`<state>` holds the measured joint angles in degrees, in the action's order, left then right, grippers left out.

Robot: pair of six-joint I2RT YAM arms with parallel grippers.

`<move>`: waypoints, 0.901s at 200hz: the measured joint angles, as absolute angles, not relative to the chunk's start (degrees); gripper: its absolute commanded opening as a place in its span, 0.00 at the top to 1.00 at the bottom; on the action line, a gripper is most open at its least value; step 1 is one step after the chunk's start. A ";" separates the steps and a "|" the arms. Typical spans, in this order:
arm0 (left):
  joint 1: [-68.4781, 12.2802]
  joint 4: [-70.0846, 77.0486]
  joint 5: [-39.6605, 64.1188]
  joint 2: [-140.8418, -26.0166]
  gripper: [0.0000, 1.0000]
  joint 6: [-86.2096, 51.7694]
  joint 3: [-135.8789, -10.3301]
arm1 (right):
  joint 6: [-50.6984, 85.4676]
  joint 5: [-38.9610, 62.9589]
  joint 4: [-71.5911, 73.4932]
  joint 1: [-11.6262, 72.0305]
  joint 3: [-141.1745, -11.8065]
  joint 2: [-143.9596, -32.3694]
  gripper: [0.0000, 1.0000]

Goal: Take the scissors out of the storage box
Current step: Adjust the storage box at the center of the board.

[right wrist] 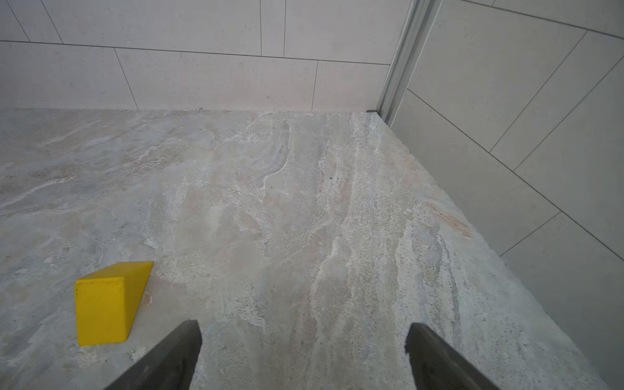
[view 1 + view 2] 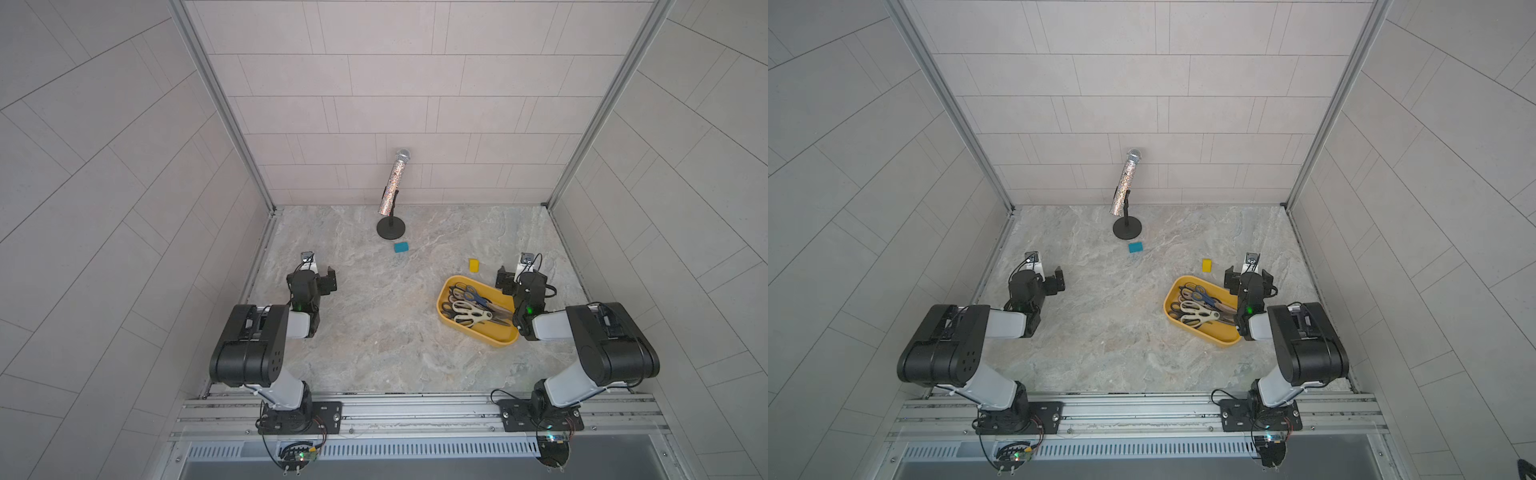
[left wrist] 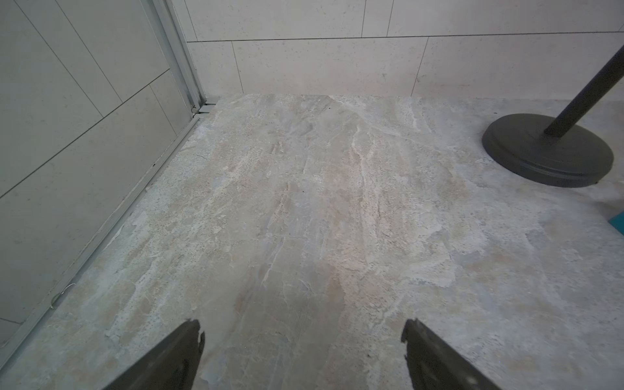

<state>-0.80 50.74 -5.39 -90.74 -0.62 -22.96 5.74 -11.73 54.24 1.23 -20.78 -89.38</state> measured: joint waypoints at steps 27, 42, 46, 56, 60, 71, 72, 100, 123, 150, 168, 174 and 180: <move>-0.80 52.25 -8.97 -90.72 0.00 -1.96 -22.02 | 5.74 -11.75 54.24 1.23 -20.78 -89.38 0.00; -0.80 52.45 -10.11 -90.72 0.00 -2.39 -21.82 | 5.74 -11.77 54.26 1.23 -20.78 -89.38 0.00; -0.80 52.49 -10.39 -90.72 0.00 -2.57 -21.82 | 5.74 -11.77 54.26 1.23 -20.78 -89.38 0.00; -0.80 52.73 -10.81 -90.72 0.00 -2.79 -21.82 | 5.74 -11.77 54.24 1.23 -20.78 -89.38 0.00; -0.80 52.84 -10.90 -90.72 0.00 -2.90 -21.82 | 5.74 -11.77 54.24 1.23 -20.78 -89.38 0.00; -0.80 53.15 -11.25 -90.72 0.00 -3.03 -21.82 | 5.74 -11.77 54.24 1.23 -20.78 -89.38 0.00; -0.80 53.17 -11.29 -90.72 0.00 -3.05 -21.82 | 5.74 -11.77 54.24 1.23 -20.78 -89.38 0.00; -0.80 53.28 -11.73 -90.72 0.00 -3.07 -21.82 | 5.74 -11.73 54.24 1.21 -20.78 -89.38 0.02; -1.06 52.84 -12.10 -90.35 0.00 -3.03 -21.82 | 5.78 -12.08 55.00 1.21 -20.53 -89.36 0.04; -1.69 45.23 -12.49 -84.42 0.00 -2.96 -22.85 | 6.04 -14.72 52.25 1.52 -19.88 -86.13 0.06; -1.89 36.29 -12.64 -77.45 0.00 -3.49 -25.93 | 6.94 -17.85 43.81 2.00 -22.50 -80.62 0.08; -2.15 32.93 -12.64 -75.11 0.00 -4.08 -27.64 | 7.99 -18.92 39.03 2.11 -24.99 -78.78 0.09; -2.44 29.39 -12.67 -72.97 0.00 -4.67 -29.58 | 9.26 -19.73 33.63 2.09 -28.42 -77.28 0.11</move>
